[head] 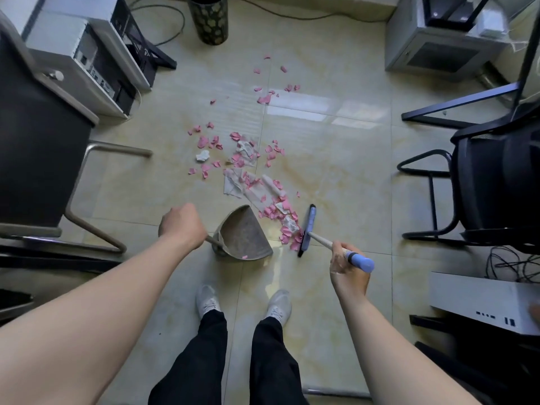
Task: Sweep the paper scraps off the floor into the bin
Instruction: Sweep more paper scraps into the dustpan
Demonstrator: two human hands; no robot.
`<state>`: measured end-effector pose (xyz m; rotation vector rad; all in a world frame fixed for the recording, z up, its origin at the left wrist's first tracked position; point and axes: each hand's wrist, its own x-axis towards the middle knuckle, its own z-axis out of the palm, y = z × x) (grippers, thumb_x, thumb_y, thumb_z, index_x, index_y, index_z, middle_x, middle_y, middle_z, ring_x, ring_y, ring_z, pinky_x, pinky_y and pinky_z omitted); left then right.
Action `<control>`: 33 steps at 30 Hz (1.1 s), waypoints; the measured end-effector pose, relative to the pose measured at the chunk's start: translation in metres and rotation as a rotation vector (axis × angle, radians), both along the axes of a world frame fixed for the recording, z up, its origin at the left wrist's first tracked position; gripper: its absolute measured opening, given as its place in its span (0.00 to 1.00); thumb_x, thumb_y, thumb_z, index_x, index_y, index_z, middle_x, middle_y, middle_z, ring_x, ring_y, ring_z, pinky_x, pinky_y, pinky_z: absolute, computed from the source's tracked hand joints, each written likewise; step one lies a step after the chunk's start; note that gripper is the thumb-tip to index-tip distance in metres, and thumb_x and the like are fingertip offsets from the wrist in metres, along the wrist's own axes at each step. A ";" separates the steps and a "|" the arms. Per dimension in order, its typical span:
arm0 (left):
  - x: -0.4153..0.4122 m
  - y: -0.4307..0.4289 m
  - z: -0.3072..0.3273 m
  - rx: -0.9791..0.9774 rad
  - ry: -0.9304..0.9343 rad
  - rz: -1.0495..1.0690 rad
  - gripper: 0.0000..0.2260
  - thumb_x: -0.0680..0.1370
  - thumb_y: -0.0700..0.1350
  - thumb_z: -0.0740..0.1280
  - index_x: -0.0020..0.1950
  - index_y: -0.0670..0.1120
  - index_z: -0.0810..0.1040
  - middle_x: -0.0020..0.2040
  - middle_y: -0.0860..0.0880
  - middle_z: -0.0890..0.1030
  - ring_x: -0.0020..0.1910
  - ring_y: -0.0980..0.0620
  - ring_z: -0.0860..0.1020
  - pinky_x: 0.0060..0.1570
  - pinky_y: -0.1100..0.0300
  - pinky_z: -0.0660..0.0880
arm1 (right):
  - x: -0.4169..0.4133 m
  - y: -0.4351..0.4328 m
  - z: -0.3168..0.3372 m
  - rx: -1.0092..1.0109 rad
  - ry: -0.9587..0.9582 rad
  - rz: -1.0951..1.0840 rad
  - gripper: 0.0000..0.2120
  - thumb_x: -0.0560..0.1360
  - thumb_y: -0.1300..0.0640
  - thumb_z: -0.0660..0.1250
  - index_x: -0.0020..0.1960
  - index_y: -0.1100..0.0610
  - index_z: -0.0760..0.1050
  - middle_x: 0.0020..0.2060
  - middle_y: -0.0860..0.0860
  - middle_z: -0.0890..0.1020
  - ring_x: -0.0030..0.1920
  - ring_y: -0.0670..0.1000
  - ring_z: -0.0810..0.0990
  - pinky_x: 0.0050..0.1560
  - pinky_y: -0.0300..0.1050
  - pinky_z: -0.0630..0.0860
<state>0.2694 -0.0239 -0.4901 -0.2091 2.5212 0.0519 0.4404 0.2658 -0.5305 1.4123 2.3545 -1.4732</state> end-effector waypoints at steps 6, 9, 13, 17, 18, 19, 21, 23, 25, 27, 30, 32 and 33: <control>-0.005 -0.007 0.008 -0.094 -0.005 -0.221 0.10 0.71 0.38 0.68 0.50 0.46 0.82 0.48 0.43 0.81 0.49 0.39 0.81 0.46 0.54 0.77 | -0.007 -0.031 0.016 0.126 -0.123 0.152 0.12 0.70 0.65 0.62 0.31 0.54 0.65 0.28 0.48 0.62 0.35 0.51 0.57 0.25 0.38 0.56; -0.006 -0.010 0.014 -0.125 -0.016 -0.328 0.10 0.73 0.39 0.67 0.52 0.46 0.81 0.50 0.44 0.82 0.49 0.41 0.81 0.46 0.54 0.78 | -0.008 -0.044 0.017 0.142 -0.168 0.177 0.08 0.71 0.61 0.63 0.33 0.58 0.70 0.27 0.48 0.63 0.33 0.51 0.59 0.27 0.42 0.57; -0.010 -0.007 0.019 -0.215 -0.044 -0.494 0.13 0.75 0.40 0.66 0.58 0.47 0.78 0.56 0.46 0.81 0.54 0.44 0.80 0.47 0.55 0.77 | -0.015 -0.064 0.023 0.099 -0.152 0.179 0.12 0.73 0.59 0.63 0.33 0.60 0.65 0.26 0.48 0.60 0.32 0.48 0.56 0.31 0.46 0.54; -0.008 0.002 0.017 -0.262 -0.033 -0.672 0.13 0.78 0.40 0.62 0.59 0.48 0.79 0.57 0.48 0.81 0.55 0.45 0.80 0.48 0.53 0.79 | -0.020 -0.085 0.029 0.049 -0.132 0.222 0.13 0.72 0.58 0.62 0.34 0.58 0.60 0.30 0.49 0.59 0.35 0.49 0.56 0.35 0.47 0.53; -0.007 0.004 0.016 -0.259 -0.023 -0.687 0.13 0.78 0.39 0.62 0.58 0.47 0.80 0.56 0.48 0.82 0.55 0.45 0.81 0.47 0.53 0.79 | -0.020 -0.091 0.029 0.044 -0.141 0.245 0.12 0.71 0.58 0.62 0.34 0.58 0.60 0.30 0.50 0.59 0.35 0.50 0.56 0.35 0.47 0.53; -0.006 0.005 0.015 -0.249 -0.014 -0.693 0.13 0.78 0.38 0.61 0.58 0.47 0.81 0.56 0.48 0.82 0.55 0.45 0.81 0.47 0.54 0.79 | -0.021 -0.096 0.030 0.037 -0.151 0.275 0.11 0.70 0.58 0.61 0.34 0.58 0.60 0.29 0.50 0.60 0.34 0.50 0.56 0.34 0.47 0.53; -0.004 0.006 0.012 -0.219 0.007 -0.684 0.14 0.78 0.37 0.60 0.58 0.47 0.81 0.56 0.48 0.82 0.54 0.44 0.81 0.47 0.54 0.78 | -0.020 -0.106 0.032 0.017 -0.163 0.307 0.09 0.69 0.58 0.60 0.34 0.60 0.62 0.27 0.50 0.62 0.32 0.50 0.59 0.33 0.45 0.56; -0.004 0.004 0.010 -0.203 0.014 -0.677 0.15 0.78 0.37 0.59 0.58 0.47 0.81 0.56 0.48 0.82 0.55 0.45 0.81 0.47 0.54 0.78 | -0.020 -0.114 0.032 0.010 -0.163 0.326 0.11 0.70 0.55 0.60 0.37 0.63 0.67 0.29 0.52 0.64 0.32 0.50 0.61 0.34 0.45 0.58; -0.005 0.001 0.010 -0.194 0.009 -0.667 0.15 0.78 0.37 0.59 0.58 0.48 0.81 0.56 0.48 0.82 0.55 0.45 0.81 0.47 0.54 0.77 | -0.022 -0.119 0.035 0.021 -0.162 0.371 0.13 0.72 0.52 0.60 0.41 0.62 0.73 0.30 0.56 0.66 0.32 0.49 0.62 0.34 0.45 0.60; -0.009 -0.004 0.013 -0.190 -0.013 -0.656 0.15 0.78 0.37 0.59 0.59 0.47 0.80 0.57 0.48 0.82 0.56 0.45 0.80 0.47 0.55 0.76 | -0.024 -0.122 0.041 0.004 -0.158 0.396 0.12 0.74 0.53 0.62 0.41 0.62 0.76 0.31 0.58 0.68 0.32 0.49 0.63 0.33 0.45 0.61; -0.013 -0.012 0.017 -0.185 -0.024 -0.646 0.15 0.78 0.37 0.60 0.60 0.48 0.80 0.58 0.48 0.81 0.57 0.45 0.80 0.48 0.56 0.76 | -0.025 -0.119 0.050 -0.019 -0.135 0.393 0.09 0.76 0.55 0.65 0.41 0.58 0.80 0.32 0.60 0.75 0.30 0.51 0.68 0.33 0.45 0.65; -0.014 -0.019 0.019 -0.185 -0.026 -0.633 0.15 0.78 0.36 0.60 0.60 0.48 0.80 0.58 0.48 0.81 0.57 0.45 0.80 0.48 0.55 0.76 | -0.025 -0.116 0.055 -0.005 -0.122 0.380 0.10 0.76 0.52 0.64 0.42 0.56 0.80 0.35 0.62 0.79 0.33 0.58 0.74 0.34 0.46 0.68; -0.013 -0.022 0.019 -0.184 -0.029 -0.623 0.15 0.78 0.36 0.60 0.60 0.47 0.80 0.58 0.48 0.81 0.57 0.45 0.80 0.48 0.55 0.76 | -0.025 -0.115 0.056 0.001 -0.119 0.353 0.11 0.75 0.51 0.63 0.43 0.56 0.80 0.36 0.63 0.79 0.34 0.60 0.76 0.35 0.46 0.69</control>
